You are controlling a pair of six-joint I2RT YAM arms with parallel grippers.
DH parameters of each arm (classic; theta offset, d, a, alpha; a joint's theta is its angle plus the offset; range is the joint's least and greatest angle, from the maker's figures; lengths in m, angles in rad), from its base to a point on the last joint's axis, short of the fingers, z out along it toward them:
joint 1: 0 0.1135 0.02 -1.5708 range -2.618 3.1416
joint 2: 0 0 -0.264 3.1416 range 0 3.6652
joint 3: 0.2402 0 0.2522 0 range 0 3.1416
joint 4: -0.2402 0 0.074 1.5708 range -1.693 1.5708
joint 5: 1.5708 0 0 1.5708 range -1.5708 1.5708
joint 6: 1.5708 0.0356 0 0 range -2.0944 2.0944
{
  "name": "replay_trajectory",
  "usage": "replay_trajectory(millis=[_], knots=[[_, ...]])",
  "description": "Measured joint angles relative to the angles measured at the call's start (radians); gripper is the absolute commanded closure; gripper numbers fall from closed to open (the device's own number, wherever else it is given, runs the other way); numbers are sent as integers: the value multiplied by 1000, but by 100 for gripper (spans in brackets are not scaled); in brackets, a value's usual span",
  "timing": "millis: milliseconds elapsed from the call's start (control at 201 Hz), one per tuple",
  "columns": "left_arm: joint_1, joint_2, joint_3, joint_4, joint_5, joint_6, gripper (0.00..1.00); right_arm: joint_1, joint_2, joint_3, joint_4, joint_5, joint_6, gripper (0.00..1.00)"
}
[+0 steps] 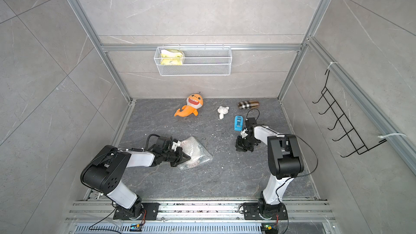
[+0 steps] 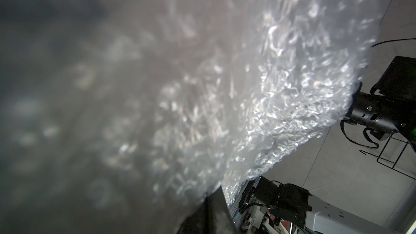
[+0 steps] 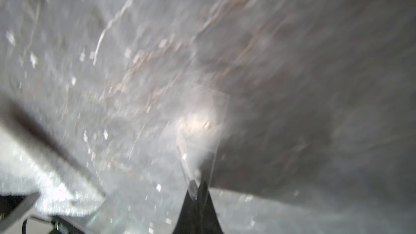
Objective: Wrap dinner plates in bubble wrap
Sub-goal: Tear off the tape using the Tape Cutter, then stick the tape on the bubble wrap.
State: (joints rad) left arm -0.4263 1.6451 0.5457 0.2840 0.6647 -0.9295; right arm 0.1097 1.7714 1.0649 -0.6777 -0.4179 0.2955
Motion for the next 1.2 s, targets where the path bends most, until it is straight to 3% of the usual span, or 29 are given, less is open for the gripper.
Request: replay_trajectory(millis=[135, 314, 459, 608, 843, 1196], knots=[[1, 0, 0, 0, 0, 0, 99, 68, -87, 62, -65, -63, -48, 100], [1, 0, -4, 8, 0, 0, 99, 238, -129, 210, -92, -144, -91, 100], [1, -3, -13, 21, 0, 0, 99, 397, -90, 280, -93, -196, -108, 100], [1, -21, -34, 34, -12, 0, 99, 523, 44, 386, -92, -245, -113, 100], [1, -47, -54, 35, -35, 0, 99, 572, 230, 499, -104, -222, -58, 100], [1, -56, -65, 45, -43, -1, 99, 619, 331, 515, -144, -176, 14, 100]])
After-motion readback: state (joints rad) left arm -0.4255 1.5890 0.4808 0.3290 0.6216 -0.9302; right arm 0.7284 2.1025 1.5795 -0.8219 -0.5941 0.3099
